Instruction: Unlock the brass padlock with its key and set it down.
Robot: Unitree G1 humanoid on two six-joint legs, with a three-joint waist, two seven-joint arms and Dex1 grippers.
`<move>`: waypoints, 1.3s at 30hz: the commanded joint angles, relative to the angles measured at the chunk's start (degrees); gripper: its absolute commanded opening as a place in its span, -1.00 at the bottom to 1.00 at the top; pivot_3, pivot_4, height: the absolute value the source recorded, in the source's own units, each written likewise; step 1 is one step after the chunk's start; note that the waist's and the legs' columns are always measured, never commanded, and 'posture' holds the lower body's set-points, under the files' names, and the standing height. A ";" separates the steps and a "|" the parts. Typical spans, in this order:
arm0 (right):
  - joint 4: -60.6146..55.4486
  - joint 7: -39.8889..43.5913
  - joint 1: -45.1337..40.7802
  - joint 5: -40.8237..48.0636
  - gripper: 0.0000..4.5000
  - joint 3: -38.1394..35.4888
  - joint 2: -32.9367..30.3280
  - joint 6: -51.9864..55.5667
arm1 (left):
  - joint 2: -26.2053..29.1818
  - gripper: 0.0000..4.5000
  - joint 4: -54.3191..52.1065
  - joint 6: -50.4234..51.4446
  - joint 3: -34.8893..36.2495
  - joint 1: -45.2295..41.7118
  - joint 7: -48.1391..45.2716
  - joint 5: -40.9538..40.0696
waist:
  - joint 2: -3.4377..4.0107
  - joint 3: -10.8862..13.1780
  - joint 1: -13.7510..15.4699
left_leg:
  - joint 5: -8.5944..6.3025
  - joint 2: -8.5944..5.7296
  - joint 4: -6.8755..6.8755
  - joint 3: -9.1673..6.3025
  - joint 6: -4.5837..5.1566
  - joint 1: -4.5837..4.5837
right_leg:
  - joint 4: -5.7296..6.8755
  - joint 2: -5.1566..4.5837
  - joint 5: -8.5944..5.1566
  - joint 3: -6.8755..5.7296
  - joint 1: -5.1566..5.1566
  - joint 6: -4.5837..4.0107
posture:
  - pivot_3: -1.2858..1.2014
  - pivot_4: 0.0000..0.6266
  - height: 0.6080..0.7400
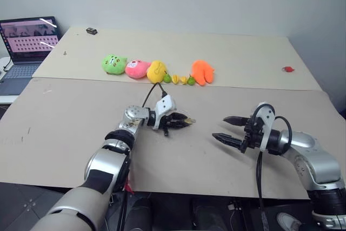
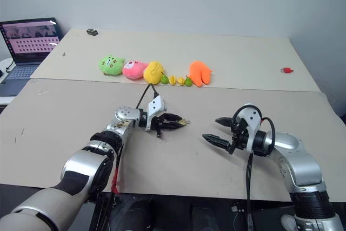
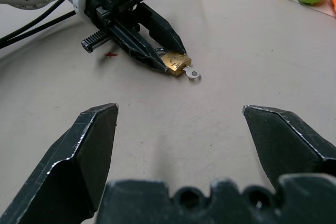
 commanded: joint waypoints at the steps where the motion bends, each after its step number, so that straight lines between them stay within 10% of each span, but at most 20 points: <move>1: -0.82 0.18 -1.00 0.30 1.00 -1.54 0.02 -1.57 | -0.49 -0.63 -0.90 -0.33 1.17 -1.73 -0.56 -1.24 | 0.00 0.00 0.02 | 0.00 0.00 0.00 0.00 0.00 0.00 | 0.00 0.00 0.00 0.00 0.00 0.00 | 0.03 -0.52 0.73; 16: -3.30 3.80 0.59 -0.07 1.00 1.15 -2.52 -0.45 | 1.69 -0.63 -11.79 0.49 5.56 -2.30 -14.20 -10.21 | 0.00 0.00 -0.03 | 0.00 0.00 0.00 0.00 0.00 -0.01 | 0.01 0.00 0.03 0.00 -0.01 -0.05 | 0.03 -0.52 0.73; 29: -3.23 0.61 -5.89 -3.11 1.00 2.09 1.26 -5.94 | 7.30 -0.63 -45.14 30.74 1.89 9.11 -18.49 -20.94 | 0.01 0.00 -0.85 | 0.00 0.04 0.04 -0.05 0.00 0.03 | 0.07 0.03 0.03 -0.02 0.02 -0.07 | 0.03 -0.52 0.73; 39: -3.80 0.95 -5.10 -6.55 1.00 4.70 1.66 -9.60 | 9.34 -0.63 -50.04 31.67 0.60 13.14 -16.35 -21.48 | 0.01 0.00 -0.32 | 0.01 0.02 0.07 -0.04 0.00 0.06 | 0.05 0.02 0.14 -0.02 0.08 -0.25 | 0.03 -0.52 0.73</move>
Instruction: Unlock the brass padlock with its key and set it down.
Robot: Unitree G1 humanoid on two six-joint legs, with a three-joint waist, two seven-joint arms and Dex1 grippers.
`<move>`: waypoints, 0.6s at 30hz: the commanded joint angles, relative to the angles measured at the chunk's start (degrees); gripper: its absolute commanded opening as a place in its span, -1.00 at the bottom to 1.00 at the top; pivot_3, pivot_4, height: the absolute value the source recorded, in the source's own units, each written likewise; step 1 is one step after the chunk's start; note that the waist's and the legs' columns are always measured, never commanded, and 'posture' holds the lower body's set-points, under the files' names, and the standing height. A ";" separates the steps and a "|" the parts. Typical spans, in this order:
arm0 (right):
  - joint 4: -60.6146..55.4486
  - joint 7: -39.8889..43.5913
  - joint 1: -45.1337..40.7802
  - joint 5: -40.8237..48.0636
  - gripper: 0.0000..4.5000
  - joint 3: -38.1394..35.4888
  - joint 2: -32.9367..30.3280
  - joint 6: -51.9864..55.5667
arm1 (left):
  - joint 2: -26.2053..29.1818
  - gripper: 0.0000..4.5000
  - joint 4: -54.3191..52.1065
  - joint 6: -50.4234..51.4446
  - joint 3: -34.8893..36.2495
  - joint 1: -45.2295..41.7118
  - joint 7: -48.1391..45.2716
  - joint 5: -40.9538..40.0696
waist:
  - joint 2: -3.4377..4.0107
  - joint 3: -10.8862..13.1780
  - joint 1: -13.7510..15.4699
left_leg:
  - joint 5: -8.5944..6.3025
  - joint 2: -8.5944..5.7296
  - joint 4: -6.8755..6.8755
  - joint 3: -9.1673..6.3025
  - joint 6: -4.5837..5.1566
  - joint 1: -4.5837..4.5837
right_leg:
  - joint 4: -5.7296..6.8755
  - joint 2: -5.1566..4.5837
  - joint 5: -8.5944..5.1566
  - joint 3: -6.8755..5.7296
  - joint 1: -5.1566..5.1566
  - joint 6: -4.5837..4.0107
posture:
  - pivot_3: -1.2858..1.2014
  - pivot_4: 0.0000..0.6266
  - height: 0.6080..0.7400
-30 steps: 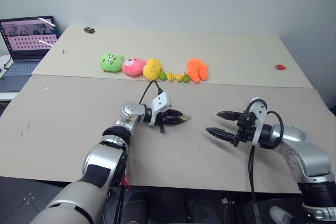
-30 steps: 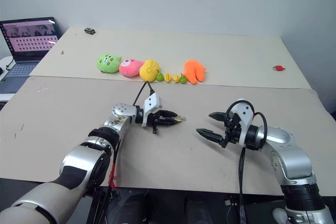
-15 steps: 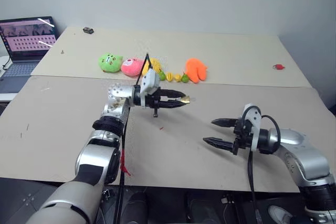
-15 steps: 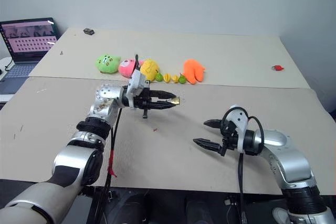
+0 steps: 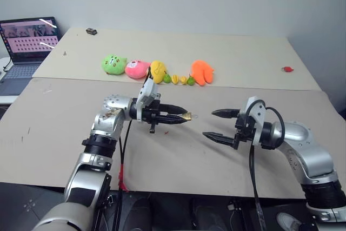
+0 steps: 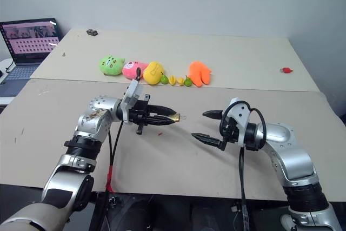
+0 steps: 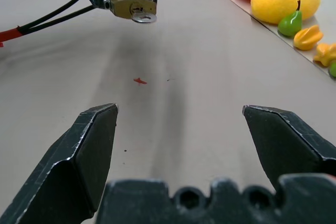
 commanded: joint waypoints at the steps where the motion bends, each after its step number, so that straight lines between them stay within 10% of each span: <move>1: -0.04 -1.41 -0.58 -2.48 1.00 0.69 1.52 -4.29 | 0.20 -0.63 -2.23 -1.13 -0.25 -0.49 0.99 -1.08 | 0.00 0.00 0.04 | 0.00 0.00 0.00 0.00 0.00 -0.01 | 0.00 0.00 0.00 0.00 -0.01 0.00 | 0.03 -0.52 0.73; 18: 7.23 0.86 -10.67 19.03 1.00 -2.04 2.99 29.17 | -0.67 -0.63 -2.15 -6.85 -2.64 0.04 2.00 -1.10 | 0.00 0.00 0.16 | -0.01 0.00 0.00 -0.01 0.02 -0.07 | -0.02 0.00 0.09 0.00 -0.04 -0.19 | 0.03 -0.52 0.73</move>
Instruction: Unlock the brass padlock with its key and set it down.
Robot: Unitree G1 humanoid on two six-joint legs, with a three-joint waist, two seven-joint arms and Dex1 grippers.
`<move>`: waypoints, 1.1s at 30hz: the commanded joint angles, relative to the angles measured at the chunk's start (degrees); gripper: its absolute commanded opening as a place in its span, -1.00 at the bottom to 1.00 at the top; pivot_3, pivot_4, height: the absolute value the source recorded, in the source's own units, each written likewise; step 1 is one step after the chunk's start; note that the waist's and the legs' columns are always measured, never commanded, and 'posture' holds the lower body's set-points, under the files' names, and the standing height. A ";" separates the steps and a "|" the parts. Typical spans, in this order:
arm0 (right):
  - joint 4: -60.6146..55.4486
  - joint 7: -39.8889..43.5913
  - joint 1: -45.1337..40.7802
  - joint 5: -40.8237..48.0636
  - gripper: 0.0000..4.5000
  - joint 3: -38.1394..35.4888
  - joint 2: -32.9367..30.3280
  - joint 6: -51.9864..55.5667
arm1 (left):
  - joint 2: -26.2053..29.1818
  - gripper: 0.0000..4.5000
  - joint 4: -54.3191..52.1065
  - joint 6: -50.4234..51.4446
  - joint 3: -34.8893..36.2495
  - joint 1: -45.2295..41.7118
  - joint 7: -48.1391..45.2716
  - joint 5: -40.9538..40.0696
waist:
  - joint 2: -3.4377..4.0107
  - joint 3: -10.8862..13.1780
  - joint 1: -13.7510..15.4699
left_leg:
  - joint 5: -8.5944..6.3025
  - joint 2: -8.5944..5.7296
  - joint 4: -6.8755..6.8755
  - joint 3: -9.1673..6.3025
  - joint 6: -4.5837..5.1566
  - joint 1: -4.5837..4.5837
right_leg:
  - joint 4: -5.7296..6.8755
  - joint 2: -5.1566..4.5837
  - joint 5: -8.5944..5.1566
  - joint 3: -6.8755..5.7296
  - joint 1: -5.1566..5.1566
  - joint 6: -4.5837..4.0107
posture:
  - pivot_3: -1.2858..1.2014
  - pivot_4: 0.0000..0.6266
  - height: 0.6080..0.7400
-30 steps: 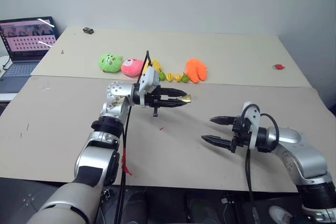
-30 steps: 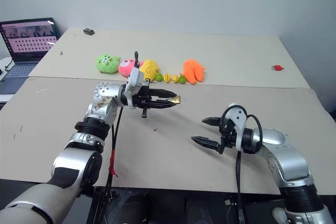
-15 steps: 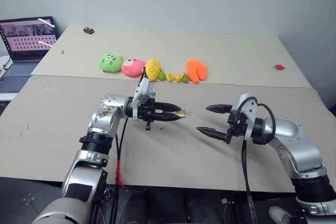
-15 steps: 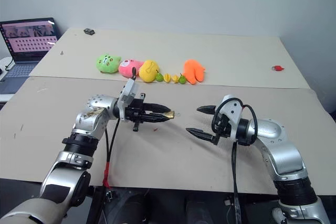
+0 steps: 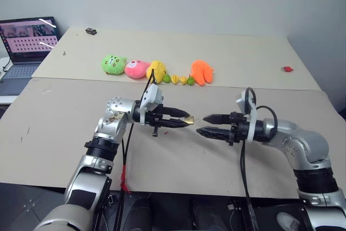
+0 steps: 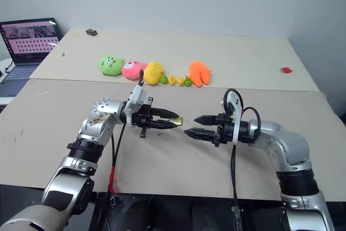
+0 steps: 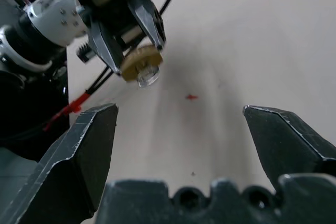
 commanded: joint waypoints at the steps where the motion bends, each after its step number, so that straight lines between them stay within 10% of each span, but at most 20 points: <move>1: 1.01 0.50 -1.54 1.48 1.00 -0.61 0.28 1.63 | -0.25 -0.63 -2.60 -0.60 0.11 -0.17 0.83 -1.30 | 0.00 0.00 0.03 | 0.00 0.00 0.00 0.00 0.00 -0.02 | -0.01 -0.01 0.00 0.00 -0.02 0.00 | 0.03 -0.52 0.73; 21: 4.16 3.98 -2.14 8.27 1.00 -1.91 -3.14 15.41 | -0.11 -0.63 -3.24 -4.02 -0.70 1.48 1.50 -0.87 | 0.00 0.00 0.05 | 0.00 0.00 0.01 0.00 0.00 -0.02 | 0.01 -0.01 0.00 0.00 -0.02 0.00 | 0.03 -0.52 0.73; 33: 3.11 4.81 1.27 -21.57 1.00 8.25 -3.27 -32.58 | -0.27 -0.63 -5.50 0.21 -0.10 2.46 4.38 -2.70 | 0.00 0.00 -0.11 | 0.00 0.00 0.01 0.01 0.00 -0.04 | 0.01 0.00 -0.24 0.00 -0.06 0.41 | 0.03 -0.52 0.73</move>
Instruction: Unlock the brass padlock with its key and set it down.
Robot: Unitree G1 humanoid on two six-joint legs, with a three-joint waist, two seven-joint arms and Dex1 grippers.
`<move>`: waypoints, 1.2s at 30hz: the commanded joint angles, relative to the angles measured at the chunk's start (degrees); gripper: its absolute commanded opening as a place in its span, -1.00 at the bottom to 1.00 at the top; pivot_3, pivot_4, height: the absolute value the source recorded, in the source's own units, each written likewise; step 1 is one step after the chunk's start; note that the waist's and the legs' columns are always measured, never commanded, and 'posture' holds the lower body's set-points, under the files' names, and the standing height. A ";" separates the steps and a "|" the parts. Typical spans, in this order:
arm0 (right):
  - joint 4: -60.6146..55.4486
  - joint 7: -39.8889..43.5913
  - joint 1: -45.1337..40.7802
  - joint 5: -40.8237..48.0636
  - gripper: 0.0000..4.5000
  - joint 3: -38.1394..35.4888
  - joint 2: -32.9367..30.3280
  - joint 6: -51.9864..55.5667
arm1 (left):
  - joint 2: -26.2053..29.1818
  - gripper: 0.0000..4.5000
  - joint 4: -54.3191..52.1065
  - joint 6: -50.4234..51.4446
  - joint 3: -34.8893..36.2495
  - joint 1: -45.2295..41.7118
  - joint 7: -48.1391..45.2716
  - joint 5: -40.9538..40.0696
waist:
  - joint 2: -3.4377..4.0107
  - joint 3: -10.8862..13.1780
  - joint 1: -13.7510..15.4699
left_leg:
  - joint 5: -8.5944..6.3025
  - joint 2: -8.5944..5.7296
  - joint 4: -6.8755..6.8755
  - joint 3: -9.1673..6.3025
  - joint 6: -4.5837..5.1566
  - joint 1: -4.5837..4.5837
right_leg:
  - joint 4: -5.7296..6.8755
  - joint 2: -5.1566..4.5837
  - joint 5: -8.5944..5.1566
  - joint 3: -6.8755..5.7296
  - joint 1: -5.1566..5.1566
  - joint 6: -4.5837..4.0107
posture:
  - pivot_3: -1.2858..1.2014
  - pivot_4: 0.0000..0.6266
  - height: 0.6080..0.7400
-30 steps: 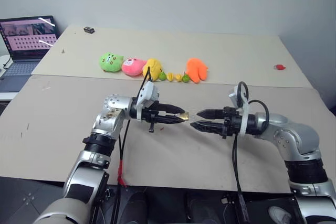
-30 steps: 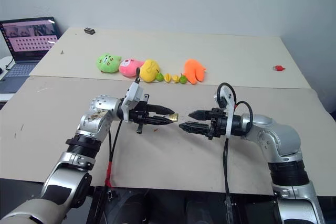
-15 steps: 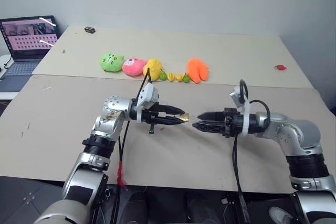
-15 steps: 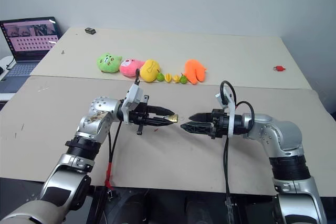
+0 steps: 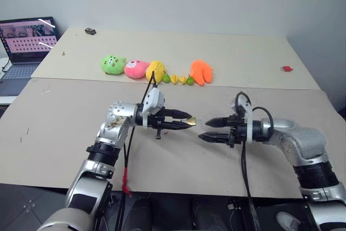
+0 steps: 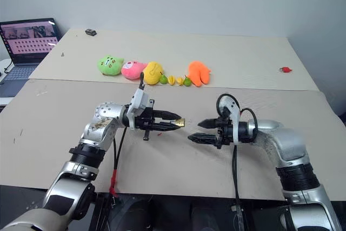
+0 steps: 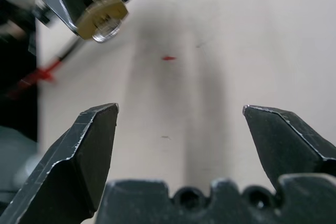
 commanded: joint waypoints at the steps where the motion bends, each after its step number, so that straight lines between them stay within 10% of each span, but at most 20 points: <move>1: 0.24 1.08 1.04 -8.53 1.00 0.46 0.36 -20.08 | 0.26 -0.63 -2.56 1.46 0.89 -0.90 0.80 -1.92 | 0.00 0.00 0.05 | 0.00 0.00 0.00 0.01 0.00 0.00 | 0.00 0.00 -0.01 0.00 0.01 0.02 | 0.03 -0.52 0.73; 13: 12.33 -21.90 -3.62 -36.52 1.00 0.60 4.61 -65.35 | 0.84 -0.63 -3.16 24.98 4.81 -6.39 7.56 -11.02 | 0.00 0.00 0.04 | 0.00 0.00 -0.01 0.00 -0.01 0.01 | 0.00 0.00 0.22 0.00 0.01 -0.35 | 0.03 -0.52 0.73; 21: 10.21 -24.17 -4.56 -38.47 1.00 1.38 5.15 -67.42 | 6.55 -0.63 3.68 35.86 6.09 -10.24 4.62 -13.09 | 0.00 0.00 -0.73 | 0.01 0.00 -0.02 -0.02 -0.01 0.06 | 0.03 0.01 0.20 0.00 0.03 -0.34 | 0.03 -0.52 0.73; 36: 1.63 -17.15 -2.37 -34.34 1.00 5.61 4.94 -67.63 | 8.32 -0.63 5.03 17.28 1.77 -4.94 -2.85 -4.95 | 0.00 0.01 -1.09 | 0.01 0.01 -0.06 -0.02 -0.01 0.05 | 0.03 0.00 0.20 -0.01 0.02 -0.44 | 0.03 -0.52 0.73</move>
